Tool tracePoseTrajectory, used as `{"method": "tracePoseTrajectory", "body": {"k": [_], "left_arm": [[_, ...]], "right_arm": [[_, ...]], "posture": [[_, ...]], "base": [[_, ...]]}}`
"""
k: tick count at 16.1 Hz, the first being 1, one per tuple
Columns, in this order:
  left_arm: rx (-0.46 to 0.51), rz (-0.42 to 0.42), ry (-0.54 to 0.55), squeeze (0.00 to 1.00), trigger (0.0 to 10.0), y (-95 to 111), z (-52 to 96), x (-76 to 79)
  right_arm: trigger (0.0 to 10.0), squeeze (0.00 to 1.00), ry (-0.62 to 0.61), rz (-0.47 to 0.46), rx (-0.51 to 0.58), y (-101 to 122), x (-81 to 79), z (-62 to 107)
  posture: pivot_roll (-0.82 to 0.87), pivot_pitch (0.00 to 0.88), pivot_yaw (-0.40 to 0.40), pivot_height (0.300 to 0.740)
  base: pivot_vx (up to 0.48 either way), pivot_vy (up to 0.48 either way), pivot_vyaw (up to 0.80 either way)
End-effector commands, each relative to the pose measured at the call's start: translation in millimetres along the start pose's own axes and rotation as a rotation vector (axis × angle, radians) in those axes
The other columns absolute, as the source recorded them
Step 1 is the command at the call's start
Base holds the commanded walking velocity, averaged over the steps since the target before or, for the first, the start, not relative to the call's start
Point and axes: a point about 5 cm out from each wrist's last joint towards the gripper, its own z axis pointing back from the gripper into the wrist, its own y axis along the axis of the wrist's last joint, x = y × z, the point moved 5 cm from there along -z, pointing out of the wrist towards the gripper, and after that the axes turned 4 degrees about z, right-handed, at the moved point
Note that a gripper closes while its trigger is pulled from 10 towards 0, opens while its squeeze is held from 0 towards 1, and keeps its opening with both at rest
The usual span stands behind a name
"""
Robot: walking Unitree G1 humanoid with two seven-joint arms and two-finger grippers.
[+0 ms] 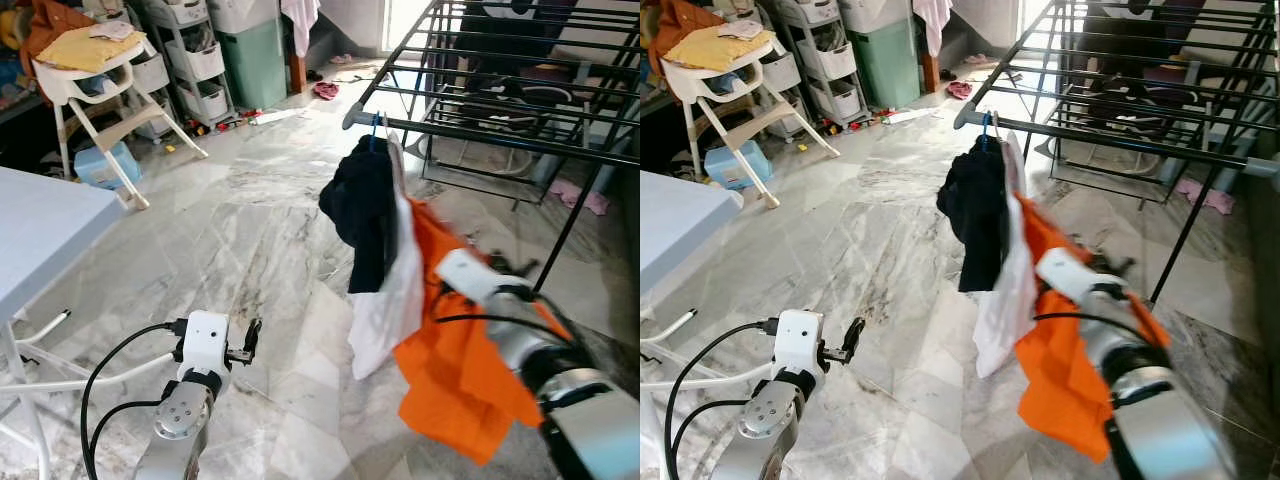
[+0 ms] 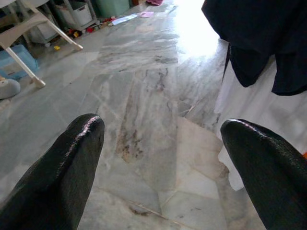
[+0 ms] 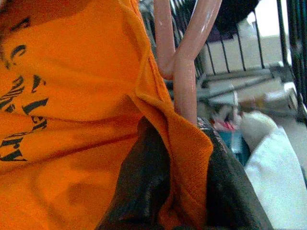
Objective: Hang hanger
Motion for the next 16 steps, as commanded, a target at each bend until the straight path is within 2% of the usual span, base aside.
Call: {"method": "tracePoseTrajectory", "body": {"k": [1, 3, 4, 5, 7, 8, 10, 12, 13, 15, 16], "left_arm": [[-0.001, -0.006, -0.011, 0.00, 10.0, 1.8, -0.1, 0.4], [-0.001, -0.006, -0.011, 0.00, 10.0, 1.8, -0.1, 0.4], [-0.001, -0.006, -0.012, 0.00, 10.0, 2.0, -0.3, 0.7], [-0.001, -0.007, -0.015, 0.00, 10.0, 2.3, -0.9, 1.3], [0.001, -0.008, -0.017, 0.00, 10.0, 2.7, -1.0, 1.7], [0.001, -0.008, -0.016, 0.00, 10.0, 2.7, -1.1, 1.9], [0.002, -0.008, -0.016, 0.00, 10.0, 2.7, -1.0, 2.3], [0.002, -0.010, -0.018, 0.00, 10.0, 2.8, -1.1, 3.1], [0.002, -0.010, -0.018, 0.00, 10.0, 2.8, -1.2, 3.2], [0.002, -0.009, -0.016, 0.00, 10.0, 2.5, -1.0, 3.0], [0.000, -0.010, -0.015, 0.00, 10.0, 2.1, -0.9, 2.4]], "right_arm": [[10.0, 0.00, -0.049, -0.092, -0.038, -9.1, 14.5, -2.9], [10.0, 0.00, -0.047, -0.130, -0.045, -10.9, 14.7, -2.9], [10.0, 0.00, -0.040, -0.227, -0.038, -10.5, 14.8, -2.9], [10.0, 0.00, -0.030, -0.422, -0.071, -17.5, 14.2, -2.6], [10.0, 0.00, -0.030, -0.500, -0.056, -12.7, 15.6, -3.2], [10.0, 0.00, -0.048, -0.494, -0.003, -4.7, 20.4, -3.6], [10.0, 0.00, -0.012, -0.574, 0.076, 14.1, 20.7, -3.6], [10.0, 0.00, 0.054, -0.696, 0.086, 26.3, 14.8, -3.8], [10.0, 0.00, 0.062, -0.712, 0.082, 27.0, 14.0, -3.9], [10.0, 0.00, 0.063, -0.676, 0.123, 35.5, 15.9, -3.5], [10.0, 0.00, 0.078, -0.491, 0.166, 41.9, 14.3, -3.0]], "posture": [[-0.03, 0.009, 0.081, 0.740], [-0.03, 0.008, 0.081, 0.740], [-0.03, 0.009, 0.083, 0.740], [-0.03, 0.009, 0.084, 0.740], [-0.03, 0.010, 0.083, 0.740], [-0.03, 0.011, 0.083, 0.740], [-0.03, 0.012, 0.083, 0.740], [-0.03, 0.011, 0.082, 0.740], [-0.03, 0.011, 0.082, 0.740], [-0.03, 0.012, 0.080, 0.740], [-0.02, 0.013, 0.080, 0.740]], "base": [[0.000, 0.000, 0.00], [0.000, 0.000, 0.00], [0.000, 0.000, 0.00], [0.000, 0.000, 0.00], [0.000, 0.000, 0.00], [0.000, 0.000, 0.00], [0.000, 0.000, 0.00], [0.000, 0.000, 0.00], [0.000, 0.000, 0.00], [0.000, 0.000, 0.00], [0.000, 0.000, 0.00]]}}
